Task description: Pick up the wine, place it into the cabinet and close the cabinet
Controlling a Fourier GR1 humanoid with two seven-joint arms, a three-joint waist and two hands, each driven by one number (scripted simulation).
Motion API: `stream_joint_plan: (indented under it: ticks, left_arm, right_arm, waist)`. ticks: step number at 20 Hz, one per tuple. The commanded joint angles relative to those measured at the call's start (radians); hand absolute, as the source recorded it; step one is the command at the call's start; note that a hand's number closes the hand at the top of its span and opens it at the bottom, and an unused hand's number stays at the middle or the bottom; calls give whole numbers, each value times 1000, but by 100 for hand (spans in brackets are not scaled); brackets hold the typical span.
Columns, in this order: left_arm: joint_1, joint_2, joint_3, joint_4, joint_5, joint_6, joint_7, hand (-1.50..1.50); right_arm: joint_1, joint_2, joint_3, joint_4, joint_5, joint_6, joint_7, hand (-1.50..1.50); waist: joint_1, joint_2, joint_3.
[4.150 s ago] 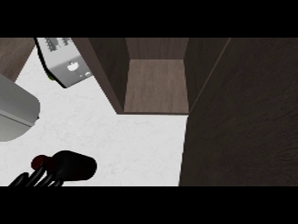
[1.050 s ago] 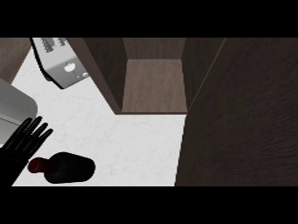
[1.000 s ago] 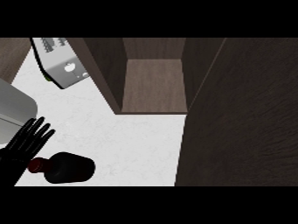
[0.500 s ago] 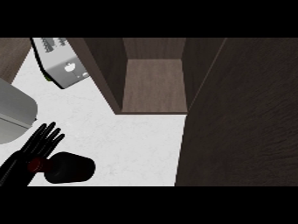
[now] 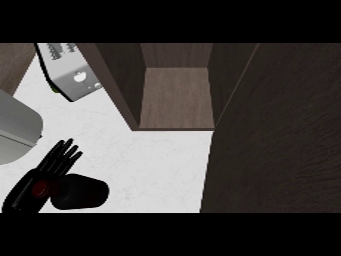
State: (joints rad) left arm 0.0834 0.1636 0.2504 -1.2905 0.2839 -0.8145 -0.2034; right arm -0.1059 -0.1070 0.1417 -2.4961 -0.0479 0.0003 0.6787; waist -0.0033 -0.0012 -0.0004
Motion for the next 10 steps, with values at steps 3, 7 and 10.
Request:
stream_joint_plan:
  ticks: [3,7,10]
  left_arm:
    - [49,-38,-34,-42,-33,19,-22,-150]
    - [-58,27,-3,160,-89,-18,-109,-150]
    - [-75,-3,-20,195,-96,4,-117,-150]
  right_arm:
    - [158,24,33,-106,-20,46,-81,-150]
    - [85,20,35,-132,-2,14,-9,-150]
    - [33,35,106,-141,65,-23,54,-150]
  waist:
    - [1,-1,1]
    - [-4,0,0]
    - [-3,0,-1]
